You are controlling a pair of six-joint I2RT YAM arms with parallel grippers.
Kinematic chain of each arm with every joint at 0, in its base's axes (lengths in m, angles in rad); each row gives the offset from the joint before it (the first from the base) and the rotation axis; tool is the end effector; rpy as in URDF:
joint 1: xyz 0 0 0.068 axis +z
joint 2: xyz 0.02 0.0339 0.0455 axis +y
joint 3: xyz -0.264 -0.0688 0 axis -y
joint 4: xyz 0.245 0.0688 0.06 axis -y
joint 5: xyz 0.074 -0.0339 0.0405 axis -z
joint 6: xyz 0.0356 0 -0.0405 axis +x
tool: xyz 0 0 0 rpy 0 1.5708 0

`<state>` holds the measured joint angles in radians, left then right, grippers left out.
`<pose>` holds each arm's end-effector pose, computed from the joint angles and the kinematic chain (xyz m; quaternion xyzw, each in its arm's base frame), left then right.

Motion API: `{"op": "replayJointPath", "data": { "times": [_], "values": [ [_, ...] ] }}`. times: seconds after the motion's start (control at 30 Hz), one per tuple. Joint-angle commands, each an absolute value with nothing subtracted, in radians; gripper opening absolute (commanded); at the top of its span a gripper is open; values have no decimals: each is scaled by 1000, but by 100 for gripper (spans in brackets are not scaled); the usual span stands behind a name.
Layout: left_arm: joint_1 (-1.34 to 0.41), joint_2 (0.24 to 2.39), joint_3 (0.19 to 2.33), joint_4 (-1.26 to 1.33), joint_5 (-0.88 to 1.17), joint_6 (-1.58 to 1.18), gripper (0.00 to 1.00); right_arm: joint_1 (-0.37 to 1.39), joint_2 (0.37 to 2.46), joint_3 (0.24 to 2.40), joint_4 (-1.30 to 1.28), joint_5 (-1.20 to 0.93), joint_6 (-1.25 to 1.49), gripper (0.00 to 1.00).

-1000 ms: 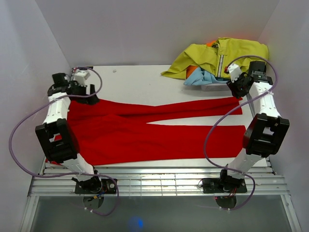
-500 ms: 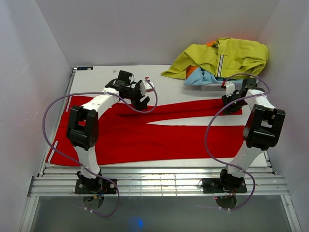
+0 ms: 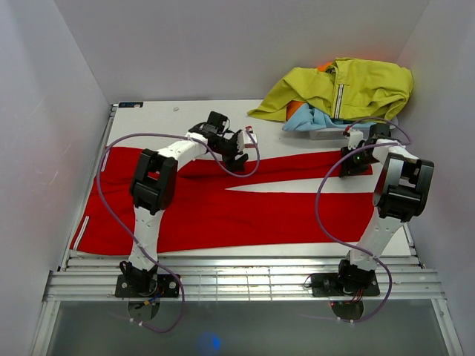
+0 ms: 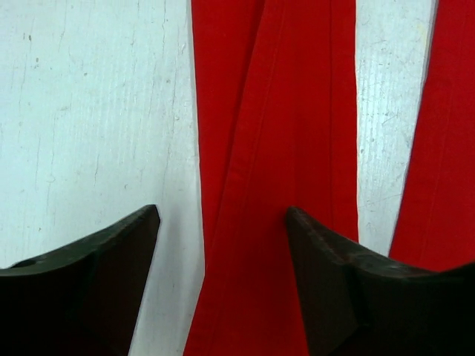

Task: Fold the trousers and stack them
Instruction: Flatten the trousers out

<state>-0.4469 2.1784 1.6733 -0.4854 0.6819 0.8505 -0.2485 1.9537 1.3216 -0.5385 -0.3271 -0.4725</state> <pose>0.4140 -0.2233 0.1792 0.6218 0.6618 -0.2599 0.3284 0.3844 -0.0857 0.1628 -0.1402 0.9573 0.0801 0.2398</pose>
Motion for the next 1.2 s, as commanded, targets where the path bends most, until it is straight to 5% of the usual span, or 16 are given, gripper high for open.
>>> {"op": "replayJointPath", "data": {
  "times": [0.0, 0.2, 0.4, 0.43, 0.7, 0.73, 0.77, 0.8, 0.9, 1.1, 1.17],
  "values": [
    [-443, 2186, 1736, -525, 756, 890, 77, -261, 2005, 1301, -520, -241, -463, 32],
    [-445, 2209, 1752, -548, 742, 894, 40, -275, 2006, 1293, -526, -216, -488, 32],
    [-445, 2209, 1790, -647, 775, 923, 15, -285, 2002, 1285, -532, -198, -509, 32],
    [-443, 2207, 1793, -661, 772, 925, 0, -287, 2000, 1285, -532, -196, -512, 32],
    [-437, 2218, 1807, -610, 660, 919, 0, -305, 1991, 1266, -535, -175, -543, 31],
    [-437, 2224, 1816, -611, 637, 919, 6, -307, 1993, 1264, -540, -176, -551, 32],
    [-437, 2233, 1819, -604, 623, 913, 25, -307, 1990, 1264, -543, -187, -558, 32],
    [-437, 2237, 1819, -594, 608, 896, 34, -305, 1988, 1264, -546, -198, -564, 32],
    [-433, 2241, 1796, -543, 566, 888, 52, -307, 1964, 1267, -571, -270, -581, 33],
    [-426, 2273, 1805, -549, 598, 913, 57, -304, 1891, 1331, -612, -482, -526, 33],
    [-426, 2283, 1810, -577, 615, 923, 52, -305, 1896, 1361, -603, -505, -486, 34]
  ]
}}
